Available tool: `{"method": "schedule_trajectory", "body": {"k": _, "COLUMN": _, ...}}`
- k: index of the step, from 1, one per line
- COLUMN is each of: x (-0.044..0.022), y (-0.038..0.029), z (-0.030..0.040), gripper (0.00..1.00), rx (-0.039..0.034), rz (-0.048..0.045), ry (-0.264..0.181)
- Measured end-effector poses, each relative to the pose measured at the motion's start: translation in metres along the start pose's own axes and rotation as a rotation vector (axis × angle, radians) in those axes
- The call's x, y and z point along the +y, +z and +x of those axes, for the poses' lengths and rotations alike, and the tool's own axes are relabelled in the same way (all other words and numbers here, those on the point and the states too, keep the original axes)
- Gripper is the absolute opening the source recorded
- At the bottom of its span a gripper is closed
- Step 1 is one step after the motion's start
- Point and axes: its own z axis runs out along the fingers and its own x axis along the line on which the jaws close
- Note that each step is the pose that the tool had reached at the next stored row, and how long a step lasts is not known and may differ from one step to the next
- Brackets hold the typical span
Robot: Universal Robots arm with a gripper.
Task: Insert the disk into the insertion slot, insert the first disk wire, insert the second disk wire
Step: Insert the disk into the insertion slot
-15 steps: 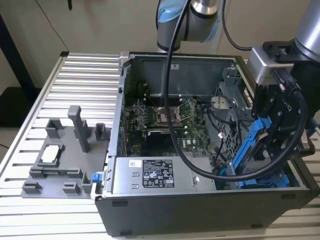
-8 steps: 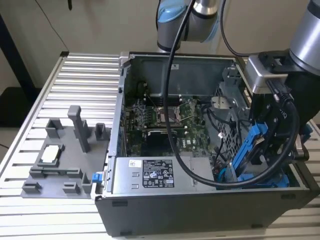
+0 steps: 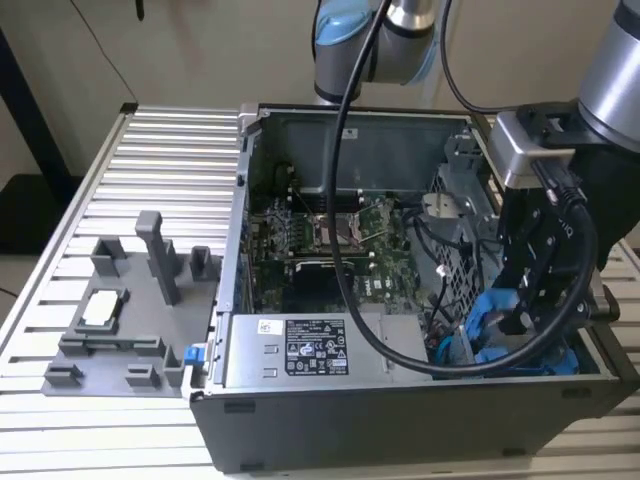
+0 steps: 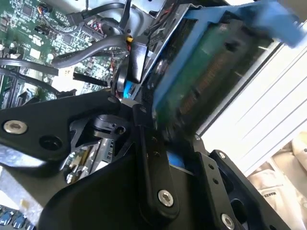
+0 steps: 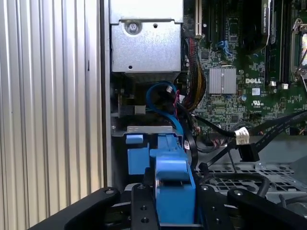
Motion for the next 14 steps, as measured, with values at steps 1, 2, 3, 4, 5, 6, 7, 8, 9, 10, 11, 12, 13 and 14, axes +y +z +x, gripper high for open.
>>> {"method": "schedule_trajectory", "body": {"k": 1, "x": 0.0, "y": 0.0001, "z": 0.0, "gripper": 0.4, "rx": 0.0, "rz": 0.0, "ry": 0.0}}
{"method": "schedule_trajectory", "body": {"k": 2, "x": 0.0, "y": 0.0002, "z": 0.0, "gripper": 0.47, "rx": 0.0, "rz": 0.0, "ry": 0.0}}
{"method": "schedule_trajectory", "body": {"k": 3, "x": 0.0, "y": -0.0002, "z": 0.0, "gripper": 0.47, "rx": 0.0001, "rz": -0.0001, "ry": 0.0}}
{"method": "schedule_trajectory", "body": {"k": 4, "x": 0.0001, "y": -0.0023, "z": 0.0001, "gripper": 0.47, "rx": 0.0, "rz": -0.0009, "ry": 0.0}}
{"method": "schedule_trajectory", "body": {"k": 5, "x": 0.0002, "y": -0.0057, "z": 0.0, "gripper": 0.47, "rx": 0.0002, "rz": -0.0015, "ry": 0.0}}
{"method": "schedule_trajectory", "body": {"k": 6, "x": 0.0002, "y": -0.0098, "z": 0.0, "gripper": 0.47, "rx": 0.0006, "rz": -0.0016, "ry": 0.0}}
{"method": "schedule_trajectory", "body": {"k": 7, "x": 0.0002, "y": -0.0144, "z": 0.0, "gripper": 0.47, "rx": 0.0012, "rz": -0.0017, "ry": 0.0}}
{"method": "schedule_trajectory", "body": {"k": 8, "x": 0.0002, "y": -0.019, "z": 0.0, "gripper": 0.47, "rx": 0.0012, "rz": -0.0017, "ry": 0.0}}
{"method": "schedule_trajectory", "body": {"k": 9, "x": 0.0003, "y": -0.0234, "z": 0.0, "gripper": 0.47, "rx": 0.0011, "rz": -0.0018, "ry": 0.0}}
{"method": "schedule_trajectory", "body": {"k": 10, "x": 0.0003, "y": -0.028, "z": 0.0, "gripper": 0.47, "rx": 0.0014, "rz": -0.0018, "ry": 0.0}}
{"method": "schedule_trajectory", "body": {"k": 11, "x": 0.0004, "y": -0.0324, "z": -0.0001, "gripper": 0.47, "rx": 0.0011, "rz": -0.0018, "ry": 0.0}}
{"method": "schedule_trajectory", "body": {"k": 12, "x": 0.0004, "y": -0.0372, "z": -0.0001, "gripper": 0.47, "rx": 0.0012, "rz": -0.0018, "ry": 0.0}}
{"method": "schedule_trajectory", "body": {"k": 13, "x": 0.0005, "y": -0.0418, "z": -0.0001, "gripper": 0.47, "rx": 0.0014, "rz": -0.0018, "ry": 0.0}}
{"method": "schedule_trajectory", "body": {"k": 14, "x": 0.0005, "y": -0.0462, "z": -0.0001, "gripper": 0.47, "rx": 0.0012, "rz": -0.0018, "ry": 0.0}}
